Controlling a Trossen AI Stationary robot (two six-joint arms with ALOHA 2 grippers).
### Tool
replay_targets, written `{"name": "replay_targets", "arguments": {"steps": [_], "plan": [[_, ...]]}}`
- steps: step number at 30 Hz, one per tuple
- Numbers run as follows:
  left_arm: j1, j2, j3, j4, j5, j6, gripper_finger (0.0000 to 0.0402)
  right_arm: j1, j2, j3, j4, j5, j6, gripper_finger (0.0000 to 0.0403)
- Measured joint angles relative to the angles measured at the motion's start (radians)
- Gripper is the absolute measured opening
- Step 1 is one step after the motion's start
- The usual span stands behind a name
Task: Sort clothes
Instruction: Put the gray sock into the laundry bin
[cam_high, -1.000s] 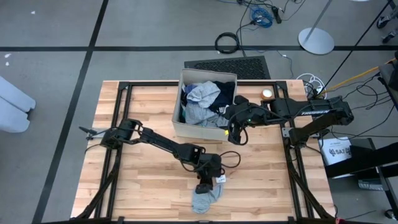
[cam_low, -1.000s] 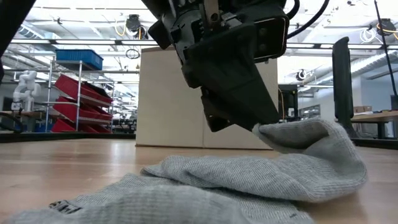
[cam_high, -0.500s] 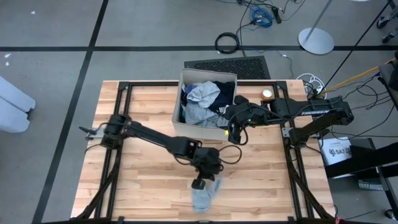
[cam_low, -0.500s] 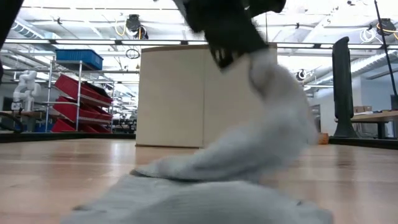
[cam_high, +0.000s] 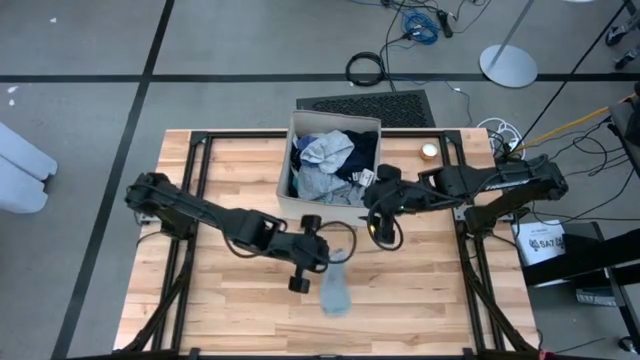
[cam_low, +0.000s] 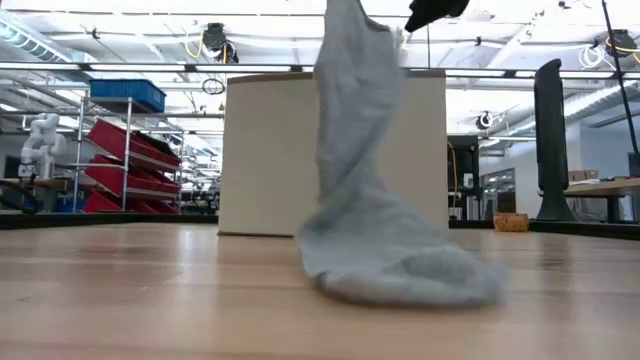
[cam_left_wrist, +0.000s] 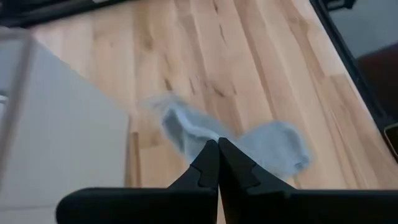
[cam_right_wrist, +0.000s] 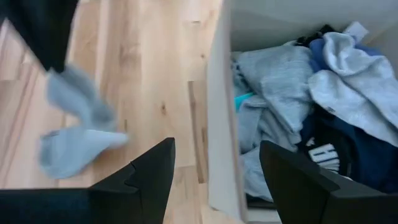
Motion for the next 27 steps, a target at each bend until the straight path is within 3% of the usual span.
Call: {"name": "replay_targets", "arguments": {"steps": [11, 17, 24, 27], "plan": [[0.042, -0.025, 0.000, 0.011, -0.060, 0.014, 0.0000, 0.038, 0.072, -0.009, 0.024, -0.006, 0.000, 0.0224], [0.068, -0.025, 0.000, 0.020, -0.060, 0.022, 0.0000, 0.038, 0.130, -0.029, 0.020, -0.009, -0.116, 0.0224], [0.025, -0.025, 0.000, -0.064, -0.056, -0.003, 0.0000, 0.051, 0.121, -0.029, 0.117, -0.135, -0.226, 0.0224], [-0.001, -0.025, 0.000, -0.053, -0.054, 0.025, 0.0000, 0.066, 0.121, -0.028, 0.214, -0.140, -0.275, 0.0224]]}}
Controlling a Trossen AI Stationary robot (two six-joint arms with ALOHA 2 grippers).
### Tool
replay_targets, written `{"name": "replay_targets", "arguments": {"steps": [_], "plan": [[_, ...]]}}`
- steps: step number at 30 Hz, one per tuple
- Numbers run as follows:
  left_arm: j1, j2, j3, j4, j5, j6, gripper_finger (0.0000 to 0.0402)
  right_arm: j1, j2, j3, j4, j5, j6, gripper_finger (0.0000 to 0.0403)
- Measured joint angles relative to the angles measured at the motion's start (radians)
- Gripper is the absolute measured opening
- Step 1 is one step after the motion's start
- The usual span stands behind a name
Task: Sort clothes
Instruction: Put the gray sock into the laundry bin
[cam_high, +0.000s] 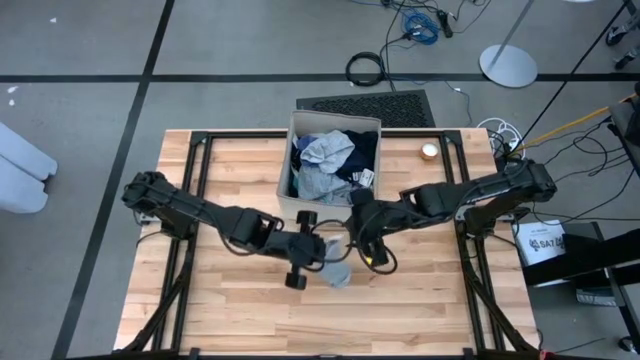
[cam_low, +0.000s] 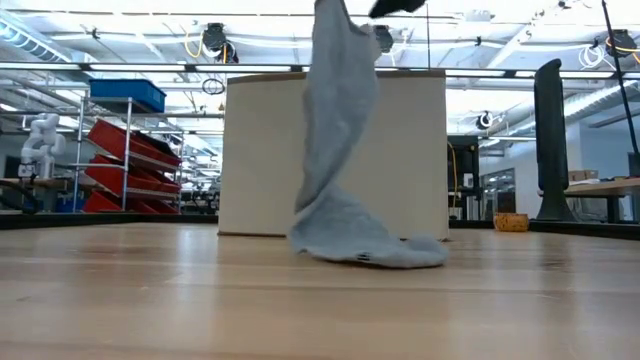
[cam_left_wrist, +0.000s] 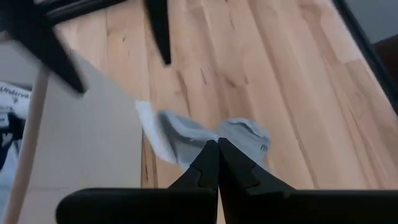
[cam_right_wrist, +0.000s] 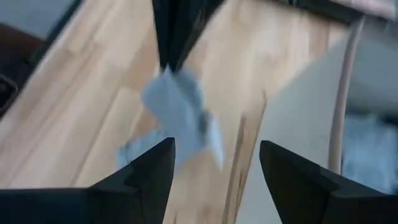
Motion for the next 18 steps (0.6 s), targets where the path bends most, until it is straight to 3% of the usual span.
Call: {"name": "replay_targets", "arguments": {"steps": [7, 18], "plan": [[-0.015, -0.017, 0.000, 0.002, -0.002, 0.024, 0.0000, 0.005, 0.028, 0.000, 0.127, -0.100, -0.058, 0.0224], [-0.015, -0.026, 0.000, 0.018, -0.005, 0.024, 0.0000, -0.002, 0.135, 0.000, 0.174, -0.104, -0.092, 0.0224]]}}
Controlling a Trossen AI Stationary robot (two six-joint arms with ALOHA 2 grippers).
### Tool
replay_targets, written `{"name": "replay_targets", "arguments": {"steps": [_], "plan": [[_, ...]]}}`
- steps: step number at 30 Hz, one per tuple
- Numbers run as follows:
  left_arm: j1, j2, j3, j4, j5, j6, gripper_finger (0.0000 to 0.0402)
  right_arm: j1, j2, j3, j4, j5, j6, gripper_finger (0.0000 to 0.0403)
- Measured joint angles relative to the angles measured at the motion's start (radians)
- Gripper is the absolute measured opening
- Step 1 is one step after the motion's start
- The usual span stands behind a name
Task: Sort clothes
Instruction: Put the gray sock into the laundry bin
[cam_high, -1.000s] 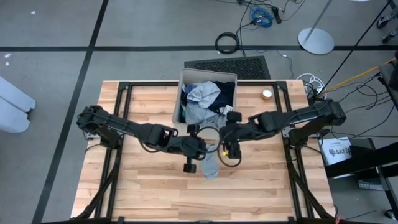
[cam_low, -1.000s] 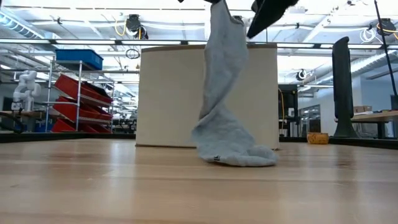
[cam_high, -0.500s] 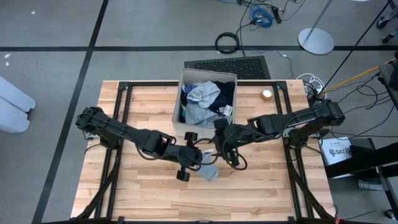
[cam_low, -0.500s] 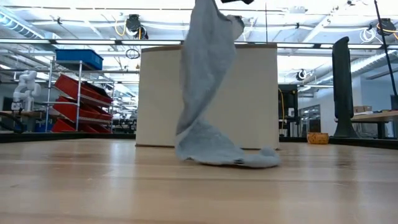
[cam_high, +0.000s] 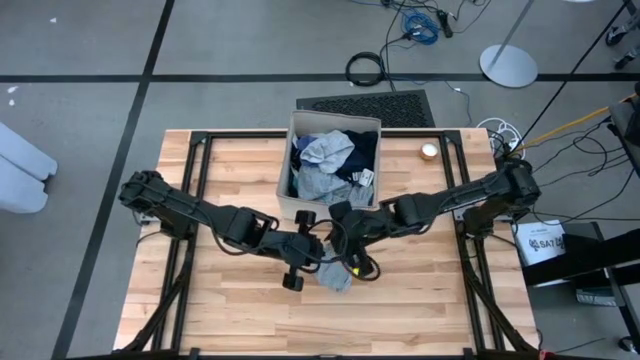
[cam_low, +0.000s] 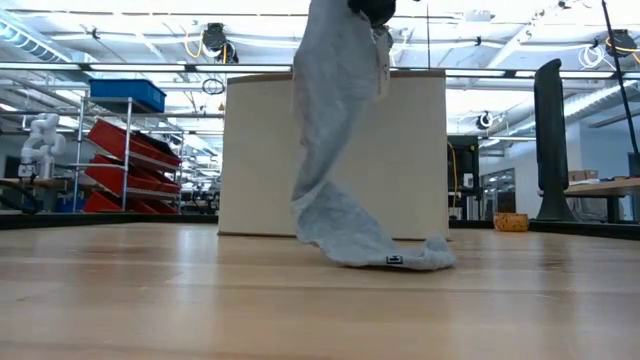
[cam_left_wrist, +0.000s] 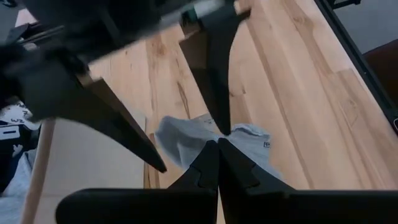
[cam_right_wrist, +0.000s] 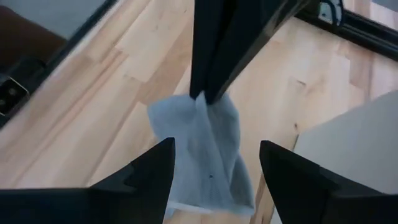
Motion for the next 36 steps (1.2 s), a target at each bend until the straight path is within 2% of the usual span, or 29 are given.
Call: {"name": "replay_targets", "arguments": {"steps": [5, 8, 11, 14, 16, 21, 26, 30, 36], "plan": [[-0.001, 0.000, 0.000, 0.000, 0.000, 0.000, 0.0000, -0.014, 0.043, 0.000, 0.022, -0.023, -0.044, 0.0222], [-0.001, 0.000, 0.000, -0.002, 0.000, 0.000, 0.0000, -0.017, 0.050, 0.000, 0.009, -0.023, -0.070, 0.0198], [-0.001, 0.000, 0.000, 0.000, 0.000, 0.000, 0.0007, -0.017, 0.050, 0.000, -0.018, -0.023, -0.110, 0.0132], [-0.001, 0.000, 0.000, 0.001, -0.017, 0.000, 0.0027, -0.017, 0.046, 0.000, -0.026, -0.023, -0.139, 0.0040], [-0.003, 0.000, 0.000, 0.000, -0.047, 0.000, 0.0044, -0.017, 0.041, 0.000, -0.026, -0.023, -0.149, 0.0014], [-0.010, 0.000, 0.000, -0.002, -0.069, 0.000, 0.0096, -0.017, 0.039, 0.000, -0.034, -0.022, -0.147, 0.0008], [-0.022, -0.008, 0.000, -0.072, -0.162, 0.002, 0.0139, -0.017, 0.029, 0.000, -0.078, -0.014, -0.142, 0.0004], [-0.017, -0.039, 0.000, -0.191, -0.232, -0.024, 0.0147, -0.017, -0.007, 0.000, -0.112, 0.024, -0.107, 0.0002], [-0.005, -0.064, 0.000, -0.281, -0.268, -0.072, 0.0145, -0.017, -0.091, 0.000, -0.179, 0.047, -0.021, 0.0001]]}}
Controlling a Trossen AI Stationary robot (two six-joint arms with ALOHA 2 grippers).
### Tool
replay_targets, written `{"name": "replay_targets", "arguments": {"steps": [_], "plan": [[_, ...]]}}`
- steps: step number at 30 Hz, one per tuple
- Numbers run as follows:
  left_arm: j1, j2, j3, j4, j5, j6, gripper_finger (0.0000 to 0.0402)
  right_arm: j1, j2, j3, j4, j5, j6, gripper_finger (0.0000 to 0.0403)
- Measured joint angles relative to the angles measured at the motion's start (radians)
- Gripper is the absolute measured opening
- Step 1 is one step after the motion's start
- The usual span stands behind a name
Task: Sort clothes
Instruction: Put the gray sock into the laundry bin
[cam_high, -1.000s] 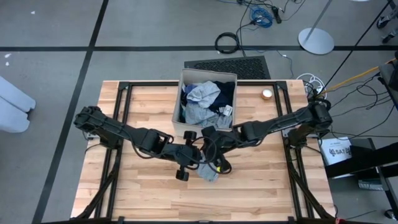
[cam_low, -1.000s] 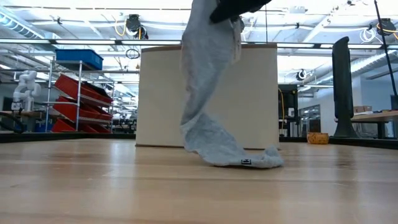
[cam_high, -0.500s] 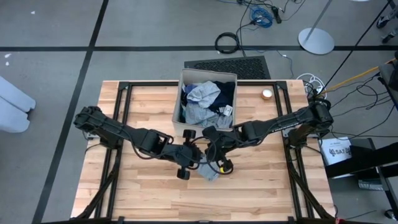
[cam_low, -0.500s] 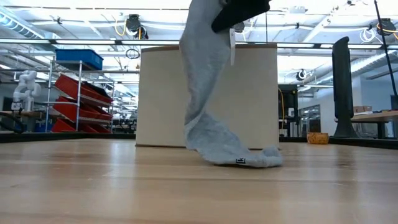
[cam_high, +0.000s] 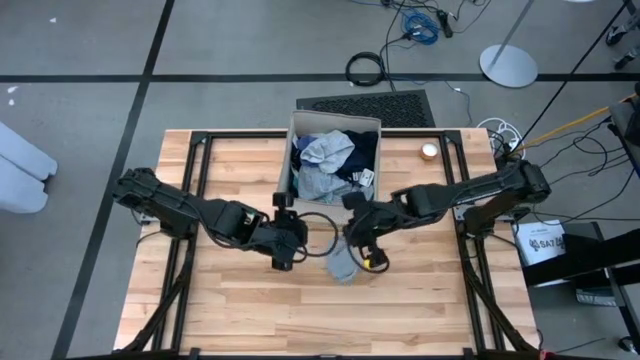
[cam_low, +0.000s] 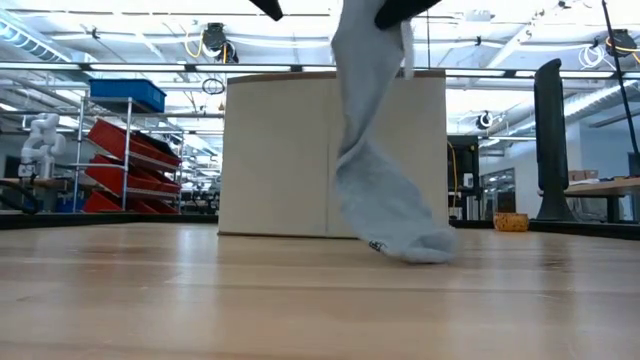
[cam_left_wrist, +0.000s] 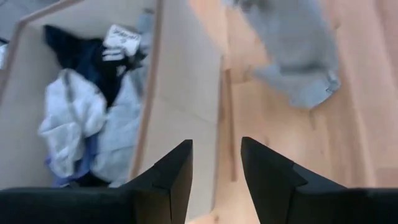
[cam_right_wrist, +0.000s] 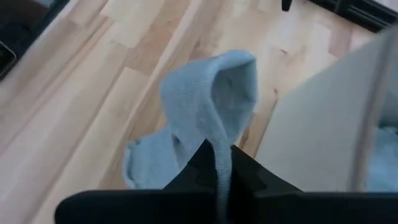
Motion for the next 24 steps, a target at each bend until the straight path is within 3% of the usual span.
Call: {"name": "replay_targets", "arguments": {"steps": [8, 13, 24], "plan": [[-0.001, -0.044, -0.010, -0.115, -0.075, -0.041, 0.0145, 0.026, -0.119, 0.000, -0.037, 0.123, 0.108, 0.0001], [0.013, -0.181, -0.124, -0.106, -0.089, -0.051, 0.0145, 0.031, -0.200, 0.000, 0.077, 0.152, 0.056, 0.0000], [0.018, -0.595, -0.602, 0.371, 0.007, -0.041, 0.0145, -0.063, -0.308, 0.000, 0.487, 0.155, -0.145, 0.0000]]}}
